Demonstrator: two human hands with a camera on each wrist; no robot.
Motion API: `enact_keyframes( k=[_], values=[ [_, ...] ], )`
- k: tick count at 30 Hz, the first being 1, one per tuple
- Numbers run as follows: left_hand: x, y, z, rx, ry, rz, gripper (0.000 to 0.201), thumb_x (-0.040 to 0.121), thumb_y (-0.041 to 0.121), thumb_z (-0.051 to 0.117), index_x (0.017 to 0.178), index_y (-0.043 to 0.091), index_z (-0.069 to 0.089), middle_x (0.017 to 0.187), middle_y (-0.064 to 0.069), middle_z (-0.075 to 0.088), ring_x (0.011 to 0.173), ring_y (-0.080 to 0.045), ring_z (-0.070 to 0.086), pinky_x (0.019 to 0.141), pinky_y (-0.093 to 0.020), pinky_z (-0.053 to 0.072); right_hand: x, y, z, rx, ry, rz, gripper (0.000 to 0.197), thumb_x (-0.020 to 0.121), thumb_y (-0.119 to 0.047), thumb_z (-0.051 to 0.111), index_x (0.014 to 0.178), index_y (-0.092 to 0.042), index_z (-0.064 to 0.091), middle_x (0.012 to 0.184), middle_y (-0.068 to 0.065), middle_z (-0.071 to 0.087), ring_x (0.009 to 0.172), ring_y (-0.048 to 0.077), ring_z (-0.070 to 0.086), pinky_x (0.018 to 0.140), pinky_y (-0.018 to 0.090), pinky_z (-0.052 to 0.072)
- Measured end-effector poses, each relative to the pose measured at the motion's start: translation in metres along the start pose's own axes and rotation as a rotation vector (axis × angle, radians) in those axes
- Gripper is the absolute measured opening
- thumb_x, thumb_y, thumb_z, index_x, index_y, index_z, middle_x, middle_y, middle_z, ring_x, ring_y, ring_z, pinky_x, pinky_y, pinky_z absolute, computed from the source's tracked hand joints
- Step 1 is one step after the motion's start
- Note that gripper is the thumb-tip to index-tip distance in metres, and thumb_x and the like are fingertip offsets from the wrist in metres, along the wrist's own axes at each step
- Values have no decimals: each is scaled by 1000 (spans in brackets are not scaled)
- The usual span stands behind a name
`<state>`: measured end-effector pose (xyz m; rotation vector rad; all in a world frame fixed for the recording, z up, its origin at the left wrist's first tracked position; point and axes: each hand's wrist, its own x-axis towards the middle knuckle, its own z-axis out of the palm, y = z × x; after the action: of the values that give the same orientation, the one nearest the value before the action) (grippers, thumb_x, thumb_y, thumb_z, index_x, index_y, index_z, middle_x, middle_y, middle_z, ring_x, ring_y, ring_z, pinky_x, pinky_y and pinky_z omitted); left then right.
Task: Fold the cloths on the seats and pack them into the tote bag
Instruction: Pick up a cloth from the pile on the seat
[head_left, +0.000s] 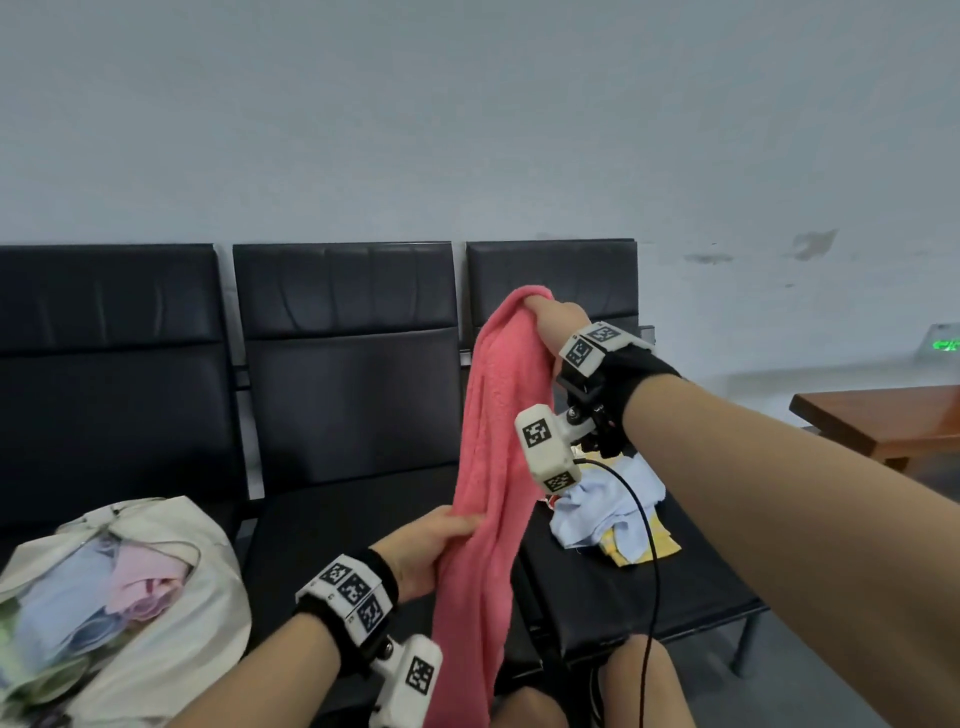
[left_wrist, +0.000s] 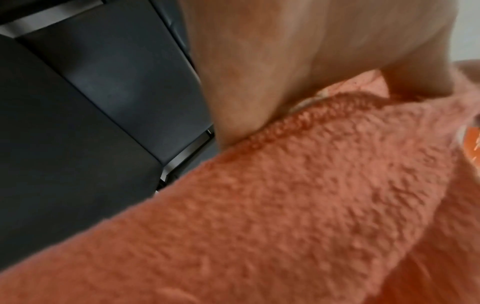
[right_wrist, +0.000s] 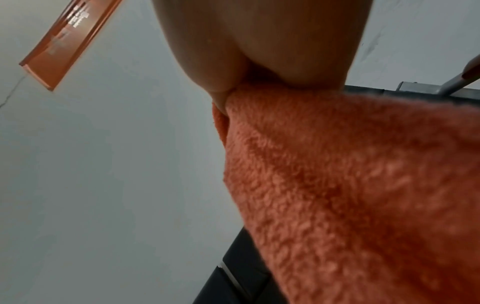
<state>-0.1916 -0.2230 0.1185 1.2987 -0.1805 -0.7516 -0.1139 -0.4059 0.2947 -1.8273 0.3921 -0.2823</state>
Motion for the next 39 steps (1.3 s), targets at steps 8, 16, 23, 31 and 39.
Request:
enact_keyframes(
  k=[8,16,23,31,39],
  values=[
    [13,56,9,-392,221,257,21,97,19,54,101,7,72,92,-15,72,80,-24,71,81,-39,58,-15,61,14,-275,-270,66,45,88,-33,68,113,4,63,94,18,69,80,31,70,72,40,61],
    [10,64,-3,-478,215,190,40,96,17,41,124,-5,61,111,-23,70,92,-32,72,87,-42,51,-39,98,27,21,-581,309,72,82,-66,60,128,-10,56,126,13,62,114,30,61,93,46,53],
    [11,73,-11,-294,224,213,37,106,14,34,107,-5,66,96,-20,73,81,-24,74,68,-32,60,-42,96,32,113,-487,180,34,93,-27,65,114,0,62,101,14,67,85,25,66,77,47,57],
    [23,69,-48,-58,562,257,18,95,16,64,108,5,71,101,-14,74,90,-22,70,77,-31,56,-17,97,30,93,-120,54,32,89,-39,66,96,-8,71,92,12,66,89,29,63,86,46,55],
    [6,74,-97,52,675,243,19,85,14,76,99,1,72,85,-14,73,69,-22,68,67,-30,55,10,96,-6,127,-42,92,41,70,-52,74,80,-13,66,76,7,62,77,30,63,82,52,55]
  ],
)
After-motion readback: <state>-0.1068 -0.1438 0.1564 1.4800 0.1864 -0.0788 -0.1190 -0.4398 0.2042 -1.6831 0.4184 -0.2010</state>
